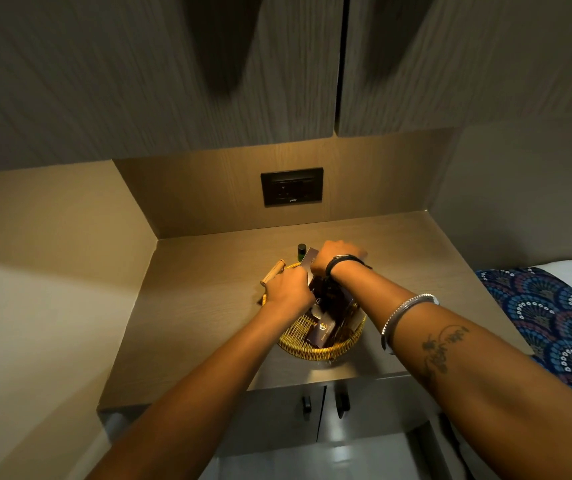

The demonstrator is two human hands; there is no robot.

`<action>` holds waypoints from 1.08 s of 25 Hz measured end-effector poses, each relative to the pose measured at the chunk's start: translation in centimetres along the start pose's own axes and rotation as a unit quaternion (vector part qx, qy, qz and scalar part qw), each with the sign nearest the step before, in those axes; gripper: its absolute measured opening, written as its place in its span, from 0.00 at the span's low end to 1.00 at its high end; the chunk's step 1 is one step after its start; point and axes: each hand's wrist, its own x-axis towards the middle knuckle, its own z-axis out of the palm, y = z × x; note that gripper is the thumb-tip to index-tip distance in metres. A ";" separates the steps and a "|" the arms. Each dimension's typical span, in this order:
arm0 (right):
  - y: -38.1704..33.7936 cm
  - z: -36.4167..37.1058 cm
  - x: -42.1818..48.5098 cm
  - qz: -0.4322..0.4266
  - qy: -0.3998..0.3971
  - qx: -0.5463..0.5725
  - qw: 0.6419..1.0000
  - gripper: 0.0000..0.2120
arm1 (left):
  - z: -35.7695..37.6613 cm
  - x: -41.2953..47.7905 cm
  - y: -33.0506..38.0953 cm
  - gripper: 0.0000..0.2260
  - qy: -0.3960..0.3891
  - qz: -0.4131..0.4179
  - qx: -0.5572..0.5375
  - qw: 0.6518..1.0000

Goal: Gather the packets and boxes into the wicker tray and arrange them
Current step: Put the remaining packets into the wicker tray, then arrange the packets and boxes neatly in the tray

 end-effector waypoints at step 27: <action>0.2 -1.8 4.2 -0.119 0.073 0.081 0.987 0.11 | -3.9 0.3 -6.8 0.14 0.209 0.019 -0.038 0.977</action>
